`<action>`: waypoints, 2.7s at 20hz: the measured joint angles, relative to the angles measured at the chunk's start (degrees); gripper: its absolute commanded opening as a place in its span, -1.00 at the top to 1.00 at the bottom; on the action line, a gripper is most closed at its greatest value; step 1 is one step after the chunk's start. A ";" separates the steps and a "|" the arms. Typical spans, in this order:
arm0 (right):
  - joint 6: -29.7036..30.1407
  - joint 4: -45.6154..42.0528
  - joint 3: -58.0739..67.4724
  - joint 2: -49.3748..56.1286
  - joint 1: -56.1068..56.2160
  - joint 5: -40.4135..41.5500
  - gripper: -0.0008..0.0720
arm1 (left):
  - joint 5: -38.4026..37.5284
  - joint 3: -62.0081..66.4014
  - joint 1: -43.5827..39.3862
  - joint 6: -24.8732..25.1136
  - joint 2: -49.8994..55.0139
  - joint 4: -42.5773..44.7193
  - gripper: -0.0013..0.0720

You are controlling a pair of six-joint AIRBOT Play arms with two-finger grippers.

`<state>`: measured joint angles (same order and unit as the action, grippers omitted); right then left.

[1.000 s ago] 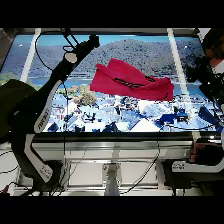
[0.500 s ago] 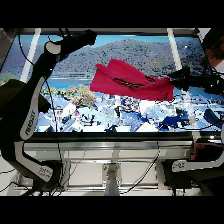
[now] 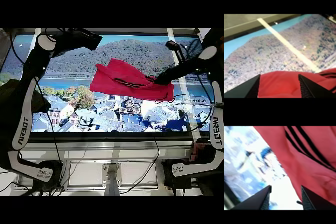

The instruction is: Fold the clothes and pants, and hang the long-sleeved shirts on hangers.

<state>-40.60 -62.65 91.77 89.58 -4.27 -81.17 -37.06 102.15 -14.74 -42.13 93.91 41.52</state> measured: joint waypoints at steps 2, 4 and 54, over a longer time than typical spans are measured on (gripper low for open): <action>4.68 -7.17 1.31 0.39 4.13 0.94 -0.13 | -0.66 0.00 -0.37 0.20 -0.15 0.98 -0.52; 9.29 -12.37 1.90 1.33 7.30 1.97 -0.13 | -1.25 0.00 -0.66 0.37 -0.20 2.21 -0.52; -39.54 -10.78 17.07 13.42 -15.80 7.19 0.95 | -9.35 0.00 -0.94 2.27 -7.17 9.51 0.94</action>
<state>-80.14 -73.43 108.84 103.00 -20.08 -73.97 -46.41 102.15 -15.68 -39.86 86.74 51.03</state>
